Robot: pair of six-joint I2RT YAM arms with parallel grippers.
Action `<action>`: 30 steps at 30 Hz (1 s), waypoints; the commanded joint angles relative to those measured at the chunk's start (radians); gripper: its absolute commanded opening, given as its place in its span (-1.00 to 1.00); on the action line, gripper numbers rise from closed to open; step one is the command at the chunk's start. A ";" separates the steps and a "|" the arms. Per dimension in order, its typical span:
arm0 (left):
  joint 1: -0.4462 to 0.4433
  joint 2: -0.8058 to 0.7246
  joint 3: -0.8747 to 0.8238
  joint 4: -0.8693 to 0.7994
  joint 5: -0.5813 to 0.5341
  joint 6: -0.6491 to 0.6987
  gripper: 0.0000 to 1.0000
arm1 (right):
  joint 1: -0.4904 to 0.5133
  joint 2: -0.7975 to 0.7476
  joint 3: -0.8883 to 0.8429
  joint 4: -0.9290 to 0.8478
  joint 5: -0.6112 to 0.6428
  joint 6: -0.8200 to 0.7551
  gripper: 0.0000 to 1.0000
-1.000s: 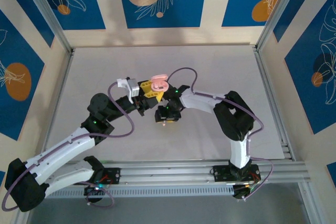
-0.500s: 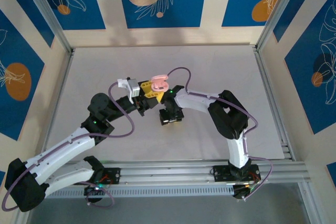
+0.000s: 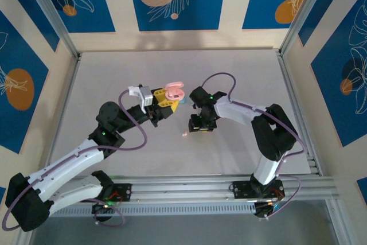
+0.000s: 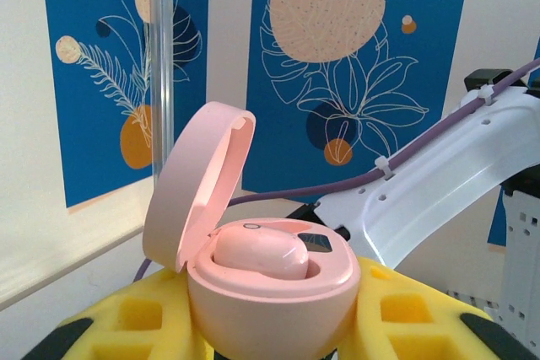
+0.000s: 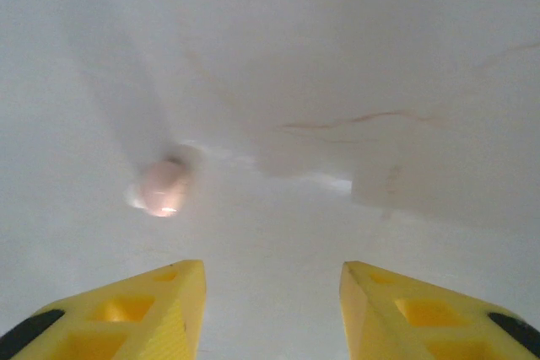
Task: Insert the wireless bluetooth earbuds into the charging case
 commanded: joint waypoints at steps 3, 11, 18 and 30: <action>-0.005 -0.002 0.009 0.032 -0.004 0.007 -0.38 | -0.002 0.012 -0.056 0.228 -0.255 0.169 -0.13; -0.006 -0.012 0.001 0.022 -0.008 0.013 -0.38 | 0.011 0.083 -0.039 0.206 -0.206 0.219 -0.26; -0.007 -0.015 -0.002 0.021 -0.008 0.014 -0.38 | 0.011 0.100 -0.049 0.234 -0.212 0.224 -0.32; -0.006 -0.013 -0.001 0.018 -0.011 0.013 -0.38 | 0.017 0.127 -0.052 0.288 -0.247 0.221 -0.39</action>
